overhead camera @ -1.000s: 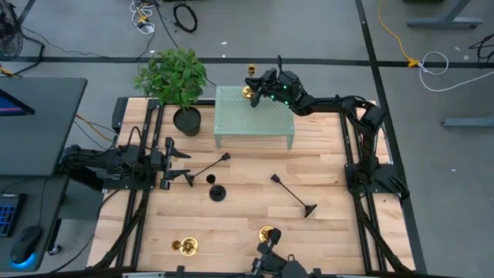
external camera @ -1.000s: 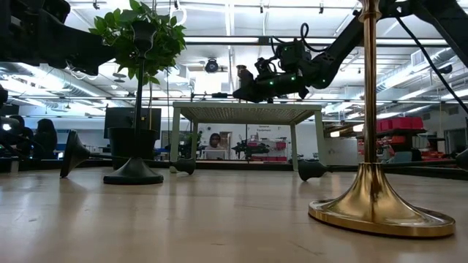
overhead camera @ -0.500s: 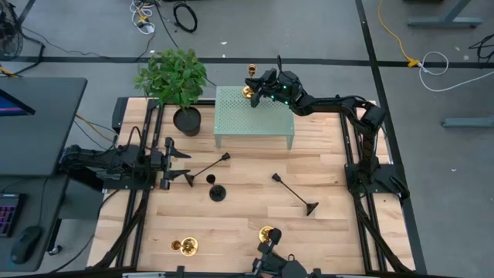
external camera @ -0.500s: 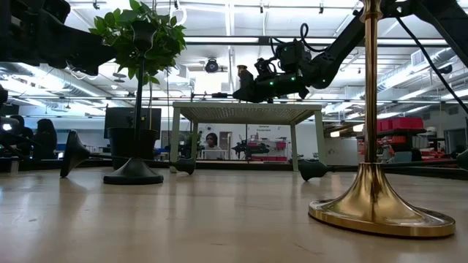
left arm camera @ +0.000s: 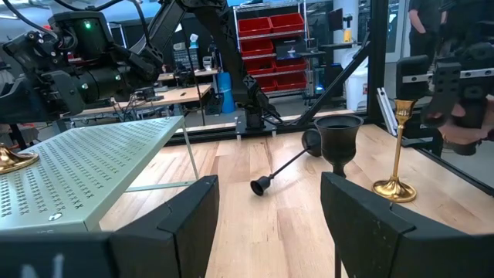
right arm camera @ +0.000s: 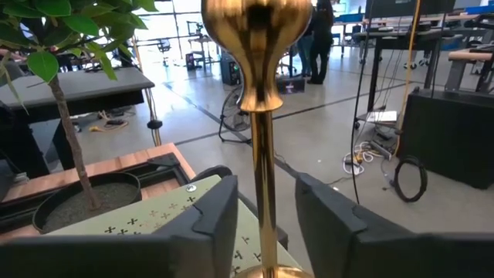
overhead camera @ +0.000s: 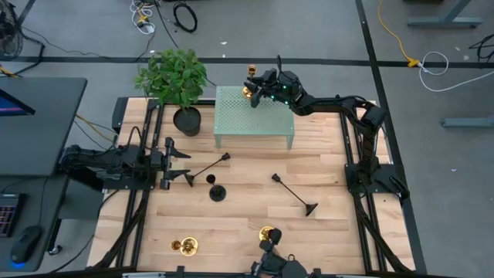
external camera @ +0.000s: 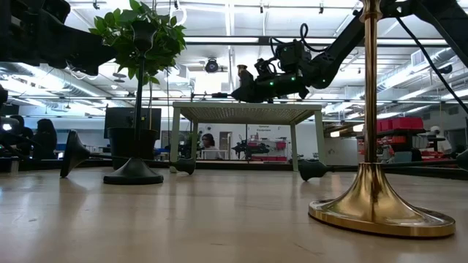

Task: Pick & Place candle stick holders
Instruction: Put the right gold candle holder on the shelf

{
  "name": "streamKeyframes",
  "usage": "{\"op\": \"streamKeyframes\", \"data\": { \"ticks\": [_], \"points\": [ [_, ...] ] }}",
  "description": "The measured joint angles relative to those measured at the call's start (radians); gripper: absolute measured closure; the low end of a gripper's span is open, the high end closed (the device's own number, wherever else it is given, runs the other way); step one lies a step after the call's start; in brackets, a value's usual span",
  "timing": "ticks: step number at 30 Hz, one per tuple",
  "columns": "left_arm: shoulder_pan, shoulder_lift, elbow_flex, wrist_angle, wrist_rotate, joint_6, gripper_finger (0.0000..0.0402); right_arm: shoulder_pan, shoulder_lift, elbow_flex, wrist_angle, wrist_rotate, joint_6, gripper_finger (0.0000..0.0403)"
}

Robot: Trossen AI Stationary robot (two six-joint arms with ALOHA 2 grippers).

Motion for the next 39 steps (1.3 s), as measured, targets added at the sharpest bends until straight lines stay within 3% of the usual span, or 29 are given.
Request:
{"op": "streamKeyframes", "data": {
  "ticks": [10,23,31,39],
  "points": [
    [0.0,0.0,0.0,0.0,0.0,0.0,0.0175,-0.001,-0.069,0.0,-0.126,0.006,-0.037,0.0213],
    [0.0,0.0,0.0,-0.005,0.0,0.0,0.0175,-0.001,-0.163,0.0,-0.348,0.009,-0.09,0.0185],
    [0.0,0.0,0.0,-0.009,0.0,0.0,0.0175,0.017,-0.307,0.0,-0.692,0.062,-0.166,0.0189],
    [0.0,0.0,0.0,-0.009,0.0,0.0,0.0175,0.098,-0.478,0.0,-1.096,0.062,-0.139,0.0204]
  ]
}}
